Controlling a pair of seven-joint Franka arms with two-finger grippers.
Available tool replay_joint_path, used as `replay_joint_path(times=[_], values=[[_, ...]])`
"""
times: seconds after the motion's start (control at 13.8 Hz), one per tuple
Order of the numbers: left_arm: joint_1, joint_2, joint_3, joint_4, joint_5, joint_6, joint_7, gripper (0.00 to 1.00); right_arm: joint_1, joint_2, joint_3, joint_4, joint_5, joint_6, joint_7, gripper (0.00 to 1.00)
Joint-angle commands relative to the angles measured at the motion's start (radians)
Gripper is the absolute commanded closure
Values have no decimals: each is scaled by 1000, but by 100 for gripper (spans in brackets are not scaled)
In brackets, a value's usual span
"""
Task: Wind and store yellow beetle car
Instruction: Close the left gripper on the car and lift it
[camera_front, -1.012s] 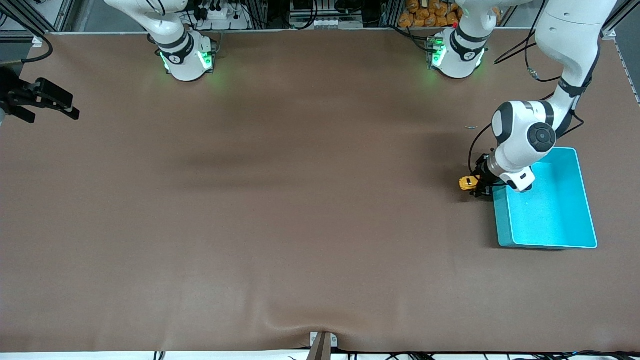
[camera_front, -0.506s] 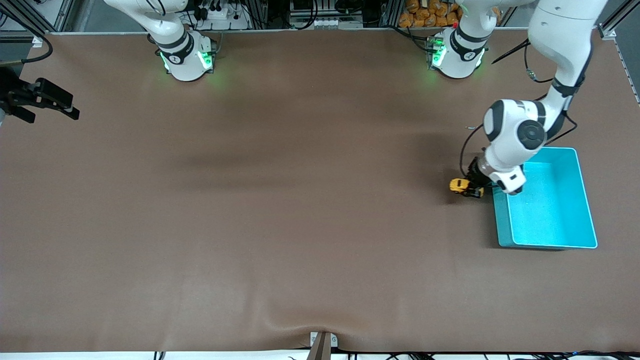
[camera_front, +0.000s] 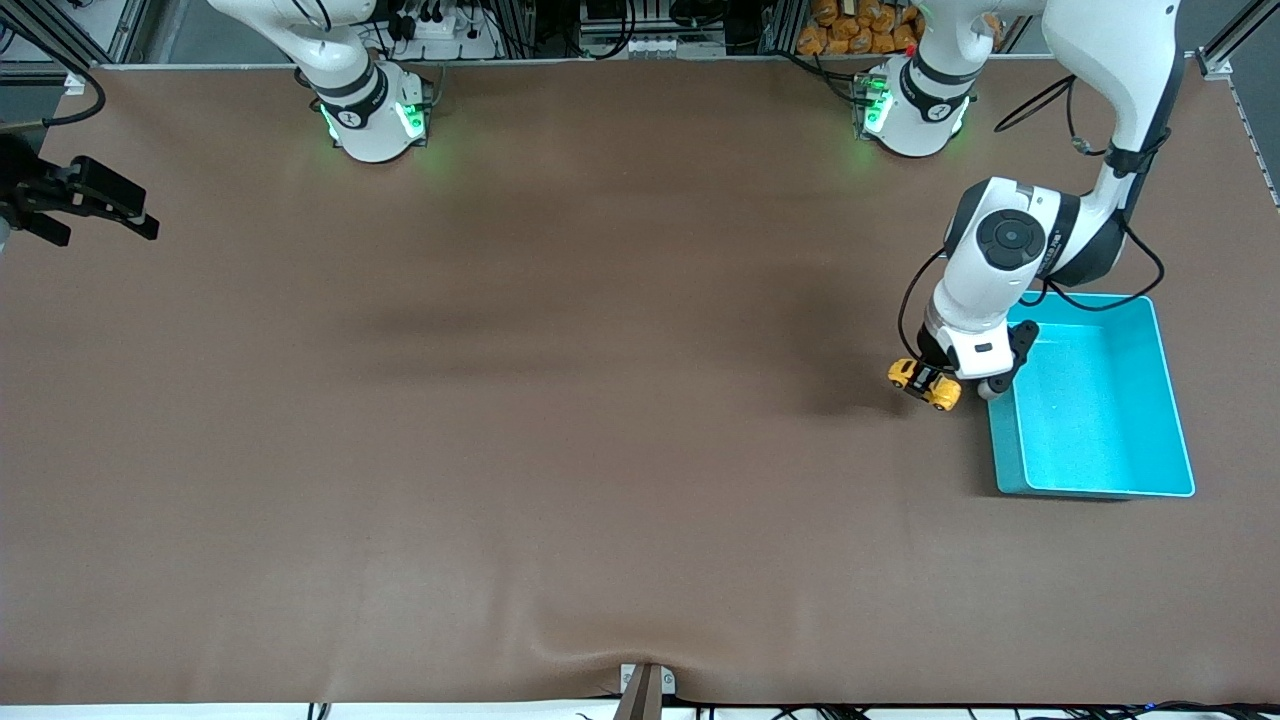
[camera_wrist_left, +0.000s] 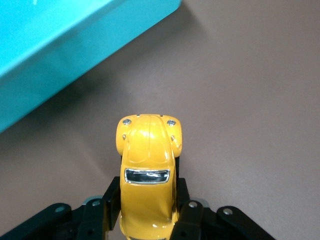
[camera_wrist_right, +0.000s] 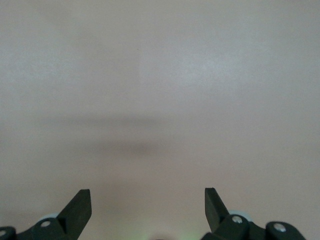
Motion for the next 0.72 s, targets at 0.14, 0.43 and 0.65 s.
replay_joint_path(times=[0.14,0.43,0.65], values=[[25,-14,-6,109,30,-148,225,100,-5,-13,7,-5,-8,-8,25,0],[91,-20,-7,153,16,-169,369,100,-6,-12,7,-5,-9,-8,25,0],[122,-19,-7,179,-16,-177,498,100,-8,-12,7,-4,-8,-6,25,0]])
